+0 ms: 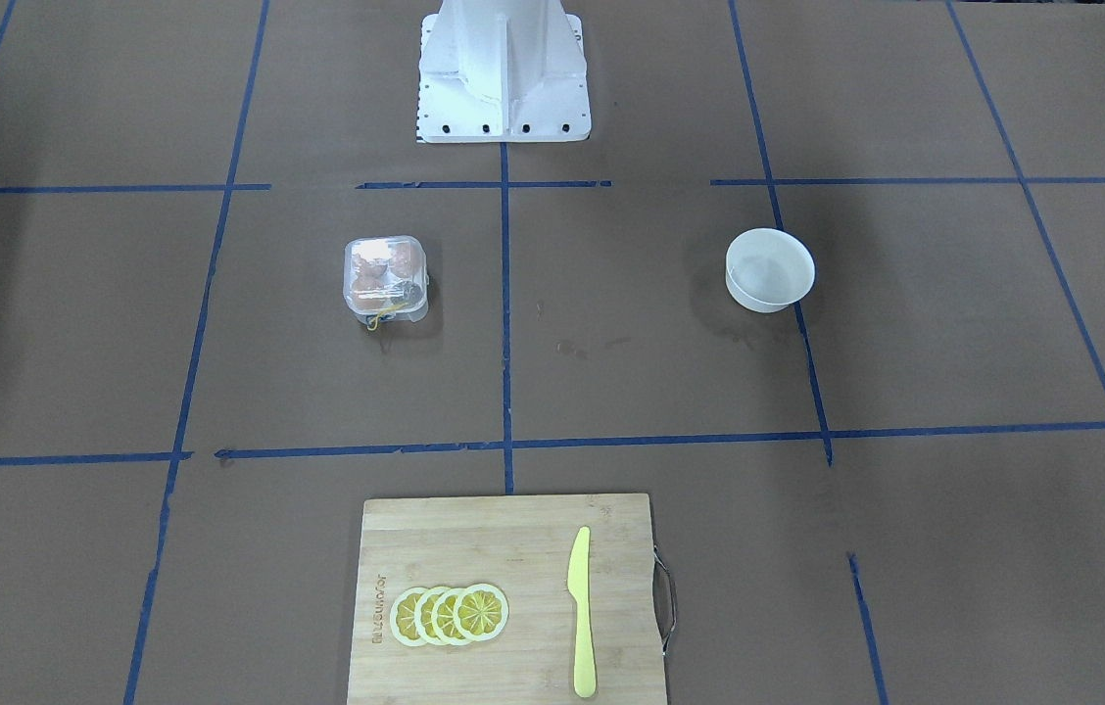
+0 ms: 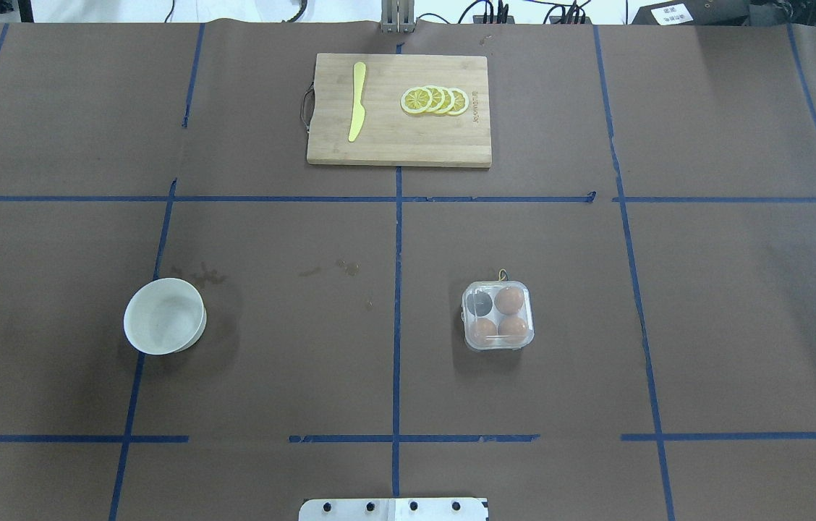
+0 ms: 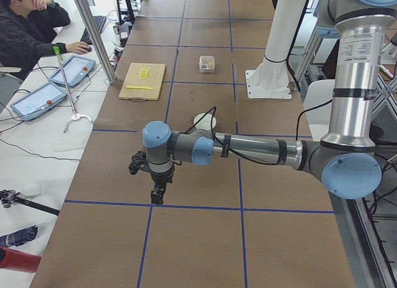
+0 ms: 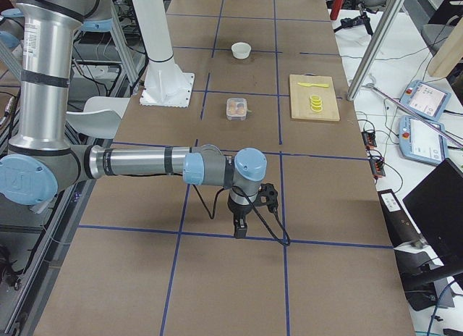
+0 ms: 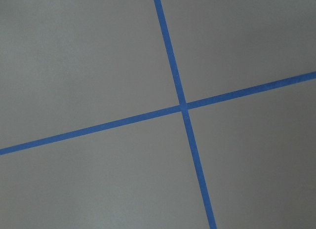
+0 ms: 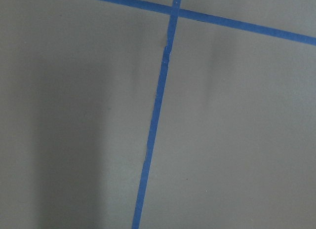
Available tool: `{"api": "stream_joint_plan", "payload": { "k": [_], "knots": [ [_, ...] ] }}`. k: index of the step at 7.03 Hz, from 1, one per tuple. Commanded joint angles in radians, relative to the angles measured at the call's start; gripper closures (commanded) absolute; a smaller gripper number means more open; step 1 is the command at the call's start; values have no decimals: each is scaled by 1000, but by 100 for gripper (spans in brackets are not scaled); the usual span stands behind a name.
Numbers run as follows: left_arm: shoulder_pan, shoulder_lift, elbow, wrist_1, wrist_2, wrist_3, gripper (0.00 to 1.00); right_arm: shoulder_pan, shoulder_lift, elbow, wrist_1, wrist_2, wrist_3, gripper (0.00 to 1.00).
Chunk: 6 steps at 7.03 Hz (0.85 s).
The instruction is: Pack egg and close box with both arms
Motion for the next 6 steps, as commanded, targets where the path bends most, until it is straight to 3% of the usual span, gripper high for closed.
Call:
{"api": "stream_joint_plan", "payload": {
  "k": [1,2,6],
  "knots": [
    [-44,56,-2,-1,-129,7,0,0,0,-2,-1,1,1,0],
    [-114,75,-3,-3,-125,10,0,0,0,-1,0,-1,1,0],
    [-116,80,2,-3,-125,7,0,-1,3,-5,0,1,1,0]
  ]
}}
